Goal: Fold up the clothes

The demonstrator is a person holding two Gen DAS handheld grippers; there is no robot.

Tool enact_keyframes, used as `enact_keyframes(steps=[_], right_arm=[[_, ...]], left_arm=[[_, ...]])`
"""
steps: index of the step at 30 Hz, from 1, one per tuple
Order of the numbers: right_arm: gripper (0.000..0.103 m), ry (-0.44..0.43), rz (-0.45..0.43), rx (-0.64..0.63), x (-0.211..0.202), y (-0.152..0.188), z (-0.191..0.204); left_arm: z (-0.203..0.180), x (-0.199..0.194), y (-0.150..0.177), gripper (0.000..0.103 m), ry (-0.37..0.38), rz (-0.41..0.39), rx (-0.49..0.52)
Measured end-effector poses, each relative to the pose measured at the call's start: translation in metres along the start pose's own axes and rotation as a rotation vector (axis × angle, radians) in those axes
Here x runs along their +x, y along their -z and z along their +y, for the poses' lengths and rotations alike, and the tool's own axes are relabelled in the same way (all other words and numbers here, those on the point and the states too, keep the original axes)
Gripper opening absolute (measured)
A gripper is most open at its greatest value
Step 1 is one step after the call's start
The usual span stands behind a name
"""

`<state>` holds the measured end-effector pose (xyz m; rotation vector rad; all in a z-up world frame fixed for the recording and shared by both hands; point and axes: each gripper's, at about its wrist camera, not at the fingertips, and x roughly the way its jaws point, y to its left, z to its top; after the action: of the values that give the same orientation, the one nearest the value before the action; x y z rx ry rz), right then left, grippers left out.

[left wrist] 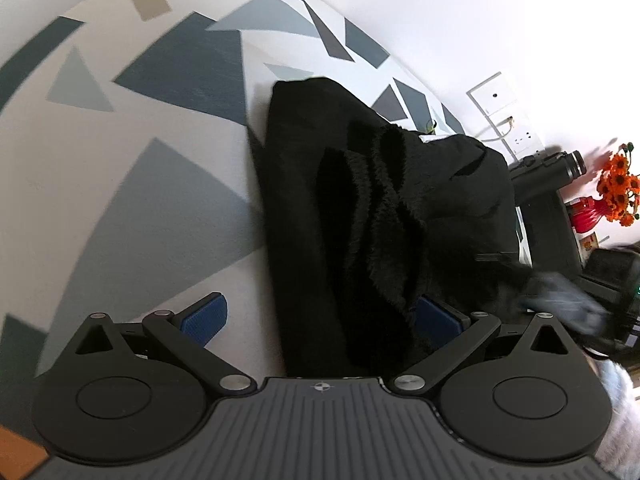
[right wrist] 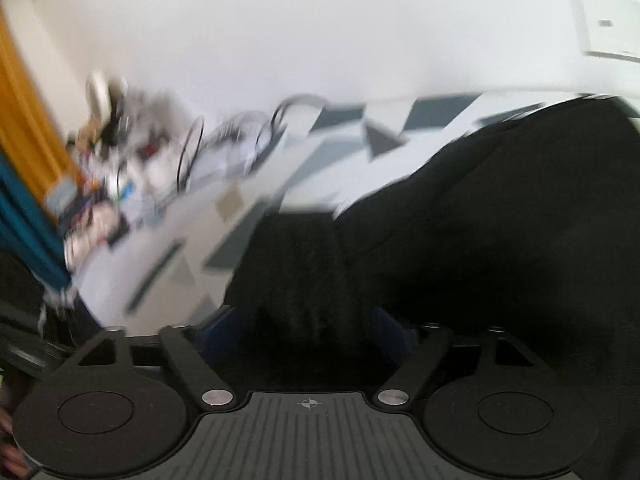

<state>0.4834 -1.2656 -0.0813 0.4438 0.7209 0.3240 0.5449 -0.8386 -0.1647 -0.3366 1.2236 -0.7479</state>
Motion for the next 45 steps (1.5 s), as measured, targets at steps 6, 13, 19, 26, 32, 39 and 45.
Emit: enact_keyframes(steps=[6,13,19,26,32,39,45], right_arm=[[0.096,0.100,-0.184,0.187,-0.082,-0.016,-0.061],[0.096,0.265,-0.171,0.353,-0.101,0.005,-0.122],[0.097,0.284,-0.124,0.355,-0.084,0.019,-0.137],[0.102,0.289,-0.114,0.366,-0.078,0.021,-0.148],[0.102,0.261,-0.101,0.372,-0.070,0.022,-0.151],[0.102,0.243,-0.102,0.334,-0.072,0.020,-0.156],[0.102,0.259,-0.073,0.295,-0.066,0.011,-0.158]], left_arm=[[-0.015,0.021,-0.012,0.103,0.012,0.009,0.018],[-0.038,0.043,-0.022,0.103,-0.017,0.034,0.074],[-0.036,0.044,-0.029,0.103,-0.047,0.052,0.080],[-0.041,0.049,-0.035,0.103,-0.105,0.014,0.116],[-0.060,0.063,-0.037,0.102,-0.102,0.060,0.199],[-0.063,0.067,-0.035,0.102,-0.073,0.060,0.186],[-0.088,0.081,-0.029,0.103,-0.220,0.040,0.289]])
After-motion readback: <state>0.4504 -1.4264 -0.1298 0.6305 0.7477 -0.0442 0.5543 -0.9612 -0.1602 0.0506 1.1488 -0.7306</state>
